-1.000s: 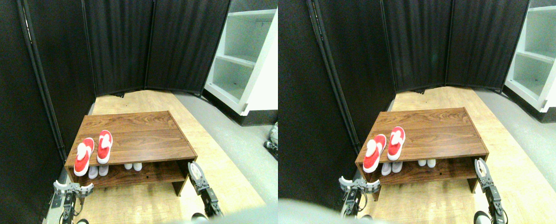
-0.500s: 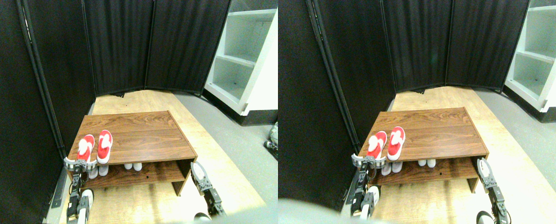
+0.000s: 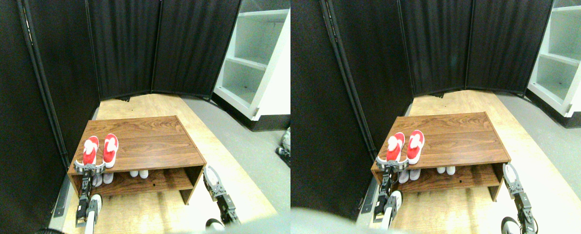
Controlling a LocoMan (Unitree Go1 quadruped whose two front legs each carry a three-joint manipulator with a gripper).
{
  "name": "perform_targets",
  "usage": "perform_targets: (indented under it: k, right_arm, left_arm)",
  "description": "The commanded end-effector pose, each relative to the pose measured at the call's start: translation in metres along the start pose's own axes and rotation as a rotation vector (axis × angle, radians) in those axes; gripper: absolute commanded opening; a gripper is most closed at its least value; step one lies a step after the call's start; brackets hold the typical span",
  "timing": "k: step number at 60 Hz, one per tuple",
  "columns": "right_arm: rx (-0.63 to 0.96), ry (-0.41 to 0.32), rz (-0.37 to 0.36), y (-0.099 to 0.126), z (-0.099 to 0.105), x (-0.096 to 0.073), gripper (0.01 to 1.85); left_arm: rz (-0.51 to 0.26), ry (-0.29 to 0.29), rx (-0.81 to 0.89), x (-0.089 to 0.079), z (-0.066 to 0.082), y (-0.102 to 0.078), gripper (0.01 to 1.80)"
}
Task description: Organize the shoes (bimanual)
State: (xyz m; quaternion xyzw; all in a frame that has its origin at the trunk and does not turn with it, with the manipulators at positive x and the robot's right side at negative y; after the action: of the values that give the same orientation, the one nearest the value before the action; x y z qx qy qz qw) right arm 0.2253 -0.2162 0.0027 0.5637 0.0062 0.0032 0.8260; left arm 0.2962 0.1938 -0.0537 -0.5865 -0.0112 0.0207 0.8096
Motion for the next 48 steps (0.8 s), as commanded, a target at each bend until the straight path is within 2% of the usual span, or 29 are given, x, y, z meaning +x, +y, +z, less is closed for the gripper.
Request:
perform_targets:
  k: [1,5,8,15,19,21,24,28,35,37,39,40,42,46,48]
  right_arm:
    - [-0.011,0.002,0.035,0.002,0.001,0.003,0.01]
    - [-0.014,-0.002,0.033,0.001,0.002,0.004,0.01]
    - [-0.014,-0.003,0.030,0.001,0.002,0.005,0.01]
    - [-0.003,-0.002,0.024,-0.002,0.001,0.009,0.01]
    - [0.005,0.000,0.019,-0.001,0.000,0.011,0.01]
    - [0.011,-0.001,0.017,-0.001,0.000,0.011,0.01]
    - [0.028,-0.002,0.011,0.000,-0.001,0.012,0.01]
    - [0.025,-0.003,0.017,0.000,-0.001,0.014,0.01]
    - [0.026,-0.005,0.007,-0.001,-0.001,0.014,0.01]
    - [0.025,-0.006,0.010,-0.001,0.000,0.014,0.01]
    - [0.028,-0.005,0.007,-0.002,0.000,0.014,0.01]
    - [0.028,-0.005,0.007,-0.002,0.000,0.014,0.01]
    - [0.034,-0.003,0.008,-0.002,0.000,0.014,0.01]
    - [0.044,-0.002,0.005,-0.003,0.000,0.013,0.01]
    - [0.044,-0.002,0.004,-0.003,-0.001,0.013,0.01]
  left_arm:
    - [-0.059,0.011,0.037,-0.018,0.002,-0.015,1.44]
    - [-0.080,0.012,0.026,-0.036,0.005,-0.025,1.44]
    - [-0.088,0.007,0.004,-0.044,0.006,-0.030,1.45]
    - [-0.136,0.023,0.035,-0.068,0.014,-0.049,1.34]
    - [-0.147,0.031,0.057,-0.073,0.022,-0.051,1.35]
    - [-0.152,0.039,0.091,-0.076,0.026,-0.053,1.29]
    - [-0.140,0.019,0.092,-0.080,0.034,-0.054,1.19]
    - [-0.128,-0.020,0.079,-0.084,0.043,-0.054,1.16]
    - [-0.141,-0.025,0.122,-0.084,0.073,-0.042,0.74]
    - [-0.158,-0.057,0.151,-0.082,0.085,-0.037,0.40]
    - [-0.167,-0.077,0.198,-0.080,0.093,-0.035,0.14]
    - [-0.167,-0.077,0.198,-0.080,0.093,-0.035,0.14]
    - [-0.151,-0.115,0.228,-0.077,0.099,-0.034,0.01]
    - [-0.148,-0.182,0.289,-0.067,0.111,-0.032,0.01]
    - [-0.146,-0.189,0.301,-0.066,0.112,-0.032,0.01]
